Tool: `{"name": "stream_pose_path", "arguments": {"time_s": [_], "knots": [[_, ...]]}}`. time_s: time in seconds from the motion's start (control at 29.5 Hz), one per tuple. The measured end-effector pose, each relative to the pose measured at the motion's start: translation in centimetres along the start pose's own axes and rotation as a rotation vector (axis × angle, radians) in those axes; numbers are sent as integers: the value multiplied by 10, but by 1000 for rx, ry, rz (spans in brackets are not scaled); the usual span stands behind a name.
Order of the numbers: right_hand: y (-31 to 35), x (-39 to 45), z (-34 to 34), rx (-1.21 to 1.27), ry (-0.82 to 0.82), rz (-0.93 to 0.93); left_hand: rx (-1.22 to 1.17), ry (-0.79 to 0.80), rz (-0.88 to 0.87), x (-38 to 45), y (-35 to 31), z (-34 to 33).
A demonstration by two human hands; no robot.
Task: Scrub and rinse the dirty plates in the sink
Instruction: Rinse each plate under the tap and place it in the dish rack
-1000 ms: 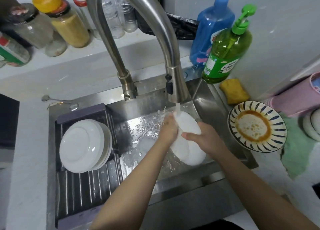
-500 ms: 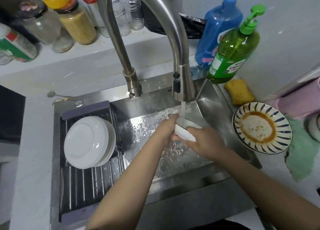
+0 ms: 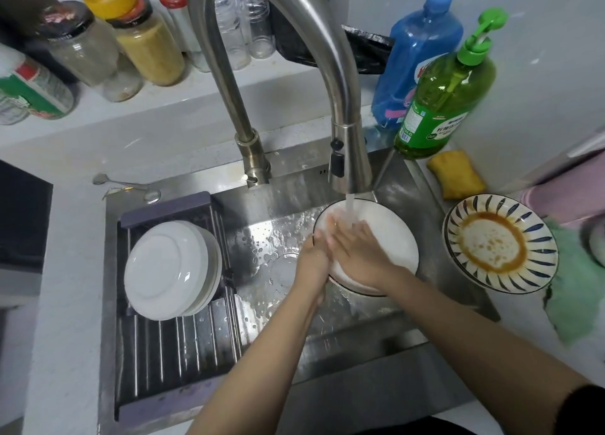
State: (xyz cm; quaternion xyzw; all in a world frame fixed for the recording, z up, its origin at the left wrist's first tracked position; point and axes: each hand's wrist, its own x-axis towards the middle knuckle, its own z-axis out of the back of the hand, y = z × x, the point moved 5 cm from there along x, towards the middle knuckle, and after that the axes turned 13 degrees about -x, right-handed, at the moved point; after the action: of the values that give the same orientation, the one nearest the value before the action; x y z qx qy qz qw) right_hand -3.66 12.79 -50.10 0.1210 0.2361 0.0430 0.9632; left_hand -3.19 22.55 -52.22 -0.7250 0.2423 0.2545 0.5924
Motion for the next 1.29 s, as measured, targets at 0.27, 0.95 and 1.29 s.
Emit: {"name": "stream_pose_path", "arguments": {"time_s": [0.27,0.95,1.29], "knots": [[-18,-52,-9,-59,65,297,-61,-152,-4,10,-10,44],[-18,-73,-6,-197,-403,503,-75,-91,183,-13,-26,88],[64,-70,65,577,-170,294,-64,-7,-58,-76,-97,145]]}}
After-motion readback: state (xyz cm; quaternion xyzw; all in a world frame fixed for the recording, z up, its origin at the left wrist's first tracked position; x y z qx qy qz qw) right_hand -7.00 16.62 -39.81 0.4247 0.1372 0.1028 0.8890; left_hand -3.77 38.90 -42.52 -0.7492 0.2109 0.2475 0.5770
